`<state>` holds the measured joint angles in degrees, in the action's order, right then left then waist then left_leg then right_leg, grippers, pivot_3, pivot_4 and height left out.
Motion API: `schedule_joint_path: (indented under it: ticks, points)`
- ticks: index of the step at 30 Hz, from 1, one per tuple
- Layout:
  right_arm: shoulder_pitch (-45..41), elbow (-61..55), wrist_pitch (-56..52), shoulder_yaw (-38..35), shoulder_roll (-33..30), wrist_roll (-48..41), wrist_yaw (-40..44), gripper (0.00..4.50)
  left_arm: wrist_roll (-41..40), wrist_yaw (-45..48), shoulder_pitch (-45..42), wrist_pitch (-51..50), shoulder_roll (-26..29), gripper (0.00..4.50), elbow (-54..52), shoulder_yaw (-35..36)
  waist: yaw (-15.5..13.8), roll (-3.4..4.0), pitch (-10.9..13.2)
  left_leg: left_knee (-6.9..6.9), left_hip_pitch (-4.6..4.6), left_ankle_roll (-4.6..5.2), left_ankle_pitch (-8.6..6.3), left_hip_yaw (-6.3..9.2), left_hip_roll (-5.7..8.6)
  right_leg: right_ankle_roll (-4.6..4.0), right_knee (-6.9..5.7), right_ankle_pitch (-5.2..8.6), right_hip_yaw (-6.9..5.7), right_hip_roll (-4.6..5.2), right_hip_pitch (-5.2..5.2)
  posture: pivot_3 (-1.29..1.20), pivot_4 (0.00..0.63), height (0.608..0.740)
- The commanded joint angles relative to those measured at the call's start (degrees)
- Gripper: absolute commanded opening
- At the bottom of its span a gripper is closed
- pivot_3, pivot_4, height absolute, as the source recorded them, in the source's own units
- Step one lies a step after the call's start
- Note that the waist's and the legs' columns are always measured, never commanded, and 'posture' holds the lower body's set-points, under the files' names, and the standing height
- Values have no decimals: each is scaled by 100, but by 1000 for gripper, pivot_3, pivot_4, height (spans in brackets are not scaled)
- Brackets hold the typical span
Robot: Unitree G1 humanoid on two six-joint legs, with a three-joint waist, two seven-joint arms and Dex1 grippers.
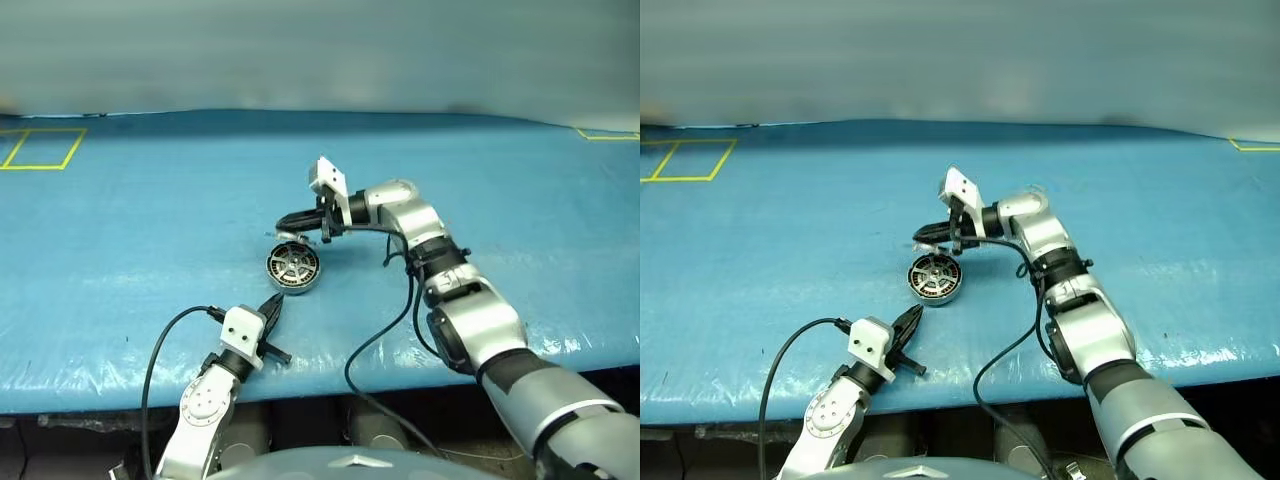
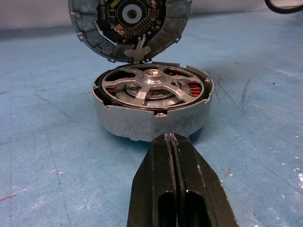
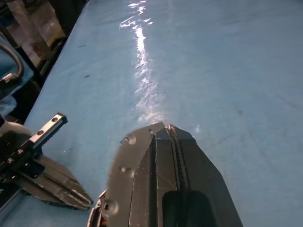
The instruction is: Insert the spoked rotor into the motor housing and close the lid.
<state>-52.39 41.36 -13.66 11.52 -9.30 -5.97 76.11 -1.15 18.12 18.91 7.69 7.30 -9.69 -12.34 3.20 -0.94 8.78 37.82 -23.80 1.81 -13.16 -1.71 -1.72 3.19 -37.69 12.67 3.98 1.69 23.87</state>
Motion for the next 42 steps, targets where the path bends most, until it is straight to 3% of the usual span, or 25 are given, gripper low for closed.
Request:
schedule_joint_path:
  ticks: [1, 9, 15, 19, 21, 25, 30, 35, 36, 42]
  points:
    - [682, -1164, -757, 101, -70, -286, -19, 0, -66, 71, -40, -6, 27, 53, -86, -64, -8, 1, 1, 0, -1, 0, 0, -1, 2, -1, 0, 0, 1, 2, 0, 0, 150, 740]
    - [2569, -3099, -1826, -1, 131, -710, -1251, 0, -88, 161, -105, -80, 31, 53, -45, -84, 19, 0, 0, 2, 2, -2, -1, -2, 2, -2, -2, 4, 2, 2, 2, 0, 150, 740]
    - [3824, -5586, -2563, 122, 251, -1463, -1981, 0, -59, 157, -121, -25, 52, 53, -20, -79, 29, -1, 0, 0, -6, -6, -2, 2, 2, 0, -2, 11, 1, 1, 10, 0, 150, 740]
    - [4175, -6933, -2928, 110, 344, -1842, -2678, 0, -6, 104, -152, 94, 77, 53, 2, -53, 30, -2, -1, 0, -19, -6, -3, 1, 0, 29, -4, 28, 4, 1, 29, 0, 150, 740]
    - [4113, -7050, -2928, 251, 293, -1196, -3523, 0, 75, 19, -209, 163, 76, 53, 32, -25, 22, -12, -7, 1, -18, -8, -3, 1, 0, 30, -3, 28, 4, 3, 56, 0, 150, 740]
    - [3984, -6856, -2773, 688, 116, -171, -4643, 891, 123, -62, -282, 195, 71, 0, 94, -10, 10, -16, -9, 1, -21, -19, -2, -4, 7, 28, -2, 27, 2, 20, 62, 0, 150, 740]
    - [3885, -6348, -2874, 767, 467, 66, -5357, 2620, 134, -70, -316, 171, 89, 0, 116, -12, -1, -19, -12, -3, -57, -13, 2, -6, 13, 3, -3, 9, -1, 23, 67, 0, 150, 740]
    - [3840, -6117, -2853, 768, 622, 63, -5547, 4291, 92, -62, -255, 132, 125, 0, 28, 20, -36, -19, -12, -1, -76, -11, 3, -1, 13, 11, 1, 7, -7, 20, 75, 0, 150, 740]
    - [3828, -6072, -2824, 777, 625, 69, -5565, 4493, 87, -57, -244, 132, 134, 0, 26, 22, -37, -19, -11, 1, -75, -11, 3, -1, 13, 12, 1, 6, -8, 20, 74, 0, 150, 740]
    - [3736, -5834, -2616, 850, 575, 158, -5614, 4493, 57, -36, -228, 117, 143, 0, 25, 20, -31, -19, -11, 8, -73, -11, 4, 0, 11, 15, -2, 8, -8, 15, 72, 0, 150, 740]
